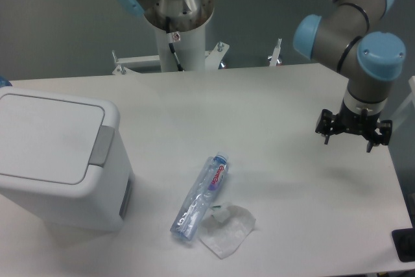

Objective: Open the trash can
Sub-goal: 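Move the gripper across the table toward the white trash can lid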

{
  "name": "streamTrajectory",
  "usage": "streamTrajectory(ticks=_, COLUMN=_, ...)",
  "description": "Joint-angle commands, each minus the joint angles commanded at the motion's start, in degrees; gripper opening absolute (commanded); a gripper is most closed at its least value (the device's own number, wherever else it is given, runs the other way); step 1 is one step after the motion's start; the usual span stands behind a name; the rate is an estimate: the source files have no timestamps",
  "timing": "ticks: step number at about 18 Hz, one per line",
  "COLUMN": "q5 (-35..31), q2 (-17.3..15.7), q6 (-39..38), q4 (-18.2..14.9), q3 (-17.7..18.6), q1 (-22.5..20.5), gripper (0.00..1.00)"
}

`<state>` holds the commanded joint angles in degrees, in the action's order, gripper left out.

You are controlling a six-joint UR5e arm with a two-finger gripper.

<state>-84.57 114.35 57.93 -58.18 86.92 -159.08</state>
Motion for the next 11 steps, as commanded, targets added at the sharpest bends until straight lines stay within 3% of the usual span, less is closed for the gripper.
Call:
streamTrajectory(ticks=3, q5=5.8, q2=-2.1, q6=-5.7, q4=-0.6, q3=0.0, q1=0.4, gripper=1.0)
streamTrajectory(ticks=11, q5=6.7, q2=-4.8, q6=-22.0, q4=-0.4, q3=-1.2, q1=10.8, gripper=1.0)
